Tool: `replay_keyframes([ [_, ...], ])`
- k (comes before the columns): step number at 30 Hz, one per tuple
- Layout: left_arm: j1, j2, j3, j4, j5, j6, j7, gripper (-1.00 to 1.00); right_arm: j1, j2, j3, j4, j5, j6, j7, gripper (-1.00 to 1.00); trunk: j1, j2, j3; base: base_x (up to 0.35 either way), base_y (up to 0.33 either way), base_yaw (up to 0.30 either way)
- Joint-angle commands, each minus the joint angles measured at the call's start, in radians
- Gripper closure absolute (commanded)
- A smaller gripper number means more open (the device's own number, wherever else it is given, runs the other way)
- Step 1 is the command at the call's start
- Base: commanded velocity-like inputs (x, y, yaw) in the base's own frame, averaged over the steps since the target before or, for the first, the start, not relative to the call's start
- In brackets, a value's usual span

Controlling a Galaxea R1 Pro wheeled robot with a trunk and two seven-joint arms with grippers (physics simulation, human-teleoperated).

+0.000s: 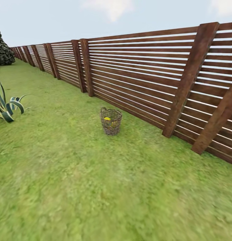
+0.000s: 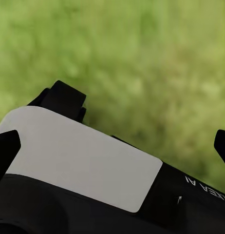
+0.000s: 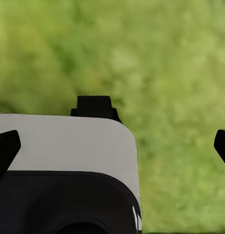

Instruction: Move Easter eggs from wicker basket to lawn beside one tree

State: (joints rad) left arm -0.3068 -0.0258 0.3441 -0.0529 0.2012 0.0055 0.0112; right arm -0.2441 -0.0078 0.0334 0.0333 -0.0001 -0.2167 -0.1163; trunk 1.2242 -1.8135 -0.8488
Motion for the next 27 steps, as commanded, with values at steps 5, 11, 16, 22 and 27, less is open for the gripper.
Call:
replay_keyframes([
  [5,0.000,0.000,-0.003,-0.001,0.010,0.001,0.001,-1.00,-0.001,0.000,0.003,0.004,0.000,-0.006,-0.005,-1.00,0.000,0.000,-0.001,0.140,0.314,-0.271],
  [11,0.000,0.000,-0.004,-0.001,0.009,0.001,0.001,-1.00,-0.001,0.000,0.003,0.004,0.000,-0.006,-0.005,-1.00,0.000,0.000,-0.008,0.229,0.273,-0.072],
  [16,0.000,0.000,-0.004,-0.001,0.009,0.001,0.001,-1.00,-0.002,0.001,0.004,0.005,0.001,-0.006,-0.005,-1.00,0.000,0.000,-0.010,0.271,0.228,-0.002],
  [22,0.000,0.000,-0.004,-0.001,0.009,0.001,0.001,-1.00,-0.001,-0.003,0.005,0.009,-0.001,-0.001,-0.002,-1.00,0.000,0.000,-0.010,0.279,0.211,0.000],
  [27,0.000,0.000,-0.004,-0.001,0.009,0.001,0.001,-1.00,-0.002,0.002,0.005,0.006,0.000,-0.005,-0.002,-1.00,0.000,0.000,-0.010,0.282,0.189,0.000],
])
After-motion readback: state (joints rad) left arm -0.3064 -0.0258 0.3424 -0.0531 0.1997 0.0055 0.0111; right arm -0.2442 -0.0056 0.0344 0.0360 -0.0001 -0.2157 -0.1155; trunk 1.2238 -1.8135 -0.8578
